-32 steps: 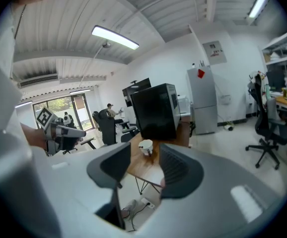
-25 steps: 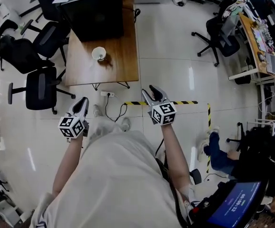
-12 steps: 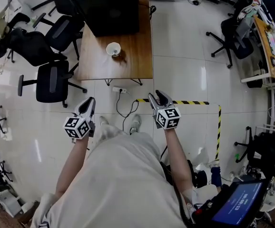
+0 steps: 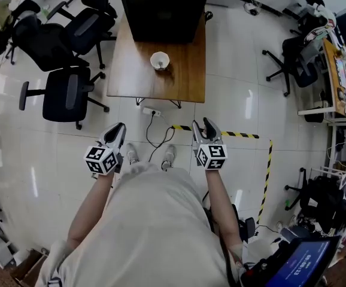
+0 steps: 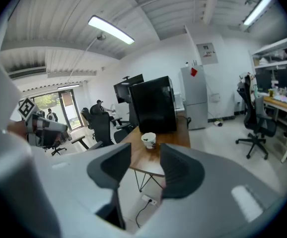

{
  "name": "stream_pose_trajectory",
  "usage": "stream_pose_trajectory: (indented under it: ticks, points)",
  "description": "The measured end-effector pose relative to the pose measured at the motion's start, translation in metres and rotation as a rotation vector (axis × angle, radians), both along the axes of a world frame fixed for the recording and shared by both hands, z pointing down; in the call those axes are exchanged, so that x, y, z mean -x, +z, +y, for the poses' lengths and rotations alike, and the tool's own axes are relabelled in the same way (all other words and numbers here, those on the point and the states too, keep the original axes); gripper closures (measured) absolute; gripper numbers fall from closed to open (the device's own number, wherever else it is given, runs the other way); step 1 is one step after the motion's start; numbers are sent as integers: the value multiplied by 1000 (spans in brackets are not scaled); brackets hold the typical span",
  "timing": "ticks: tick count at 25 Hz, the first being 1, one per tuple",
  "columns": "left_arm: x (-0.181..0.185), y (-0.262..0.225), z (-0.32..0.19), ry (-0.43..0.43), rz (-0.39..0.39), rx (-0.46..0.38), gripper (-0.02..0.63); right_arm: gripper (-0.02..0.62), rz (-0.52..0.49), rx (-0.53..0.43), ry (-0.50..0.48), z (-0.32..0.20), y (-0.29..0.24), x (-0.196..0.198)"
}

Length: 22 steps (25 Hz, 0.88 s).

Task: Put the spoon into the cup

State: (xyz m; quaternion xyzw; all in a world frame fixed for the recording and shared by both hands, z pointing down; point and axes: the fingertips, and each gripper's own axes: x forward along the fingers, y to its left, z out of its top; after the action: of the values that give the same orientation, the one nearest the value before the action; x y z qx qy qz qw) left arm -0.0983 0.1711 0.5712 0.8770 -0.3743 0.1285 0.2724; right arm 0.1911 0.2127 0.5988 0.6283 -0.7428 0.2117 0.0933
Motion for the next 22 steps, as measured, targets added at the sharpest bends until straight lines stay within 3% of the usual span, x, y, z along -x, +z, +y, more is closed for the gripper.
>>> stream_pose_trajectory:
  ticks: [9, 13, 17, 22]
  points:
    - [40, -1, -18, 82, -10, -24, 601, 419, -30, -82, 15, -6, -26, 54]
    - [43, -3, -28, 116, -3, -34, 601, 419, -20, -77, 30, -6, -25, 66]
    - [44, -6, -38, 137, 4, -44, 601, 476, -1, -57, 48, -8, -21, 71]
    - [39, -11, -38, 143, 7, -53, 601, 477, 19, -58, 43, -9, -24, 70]
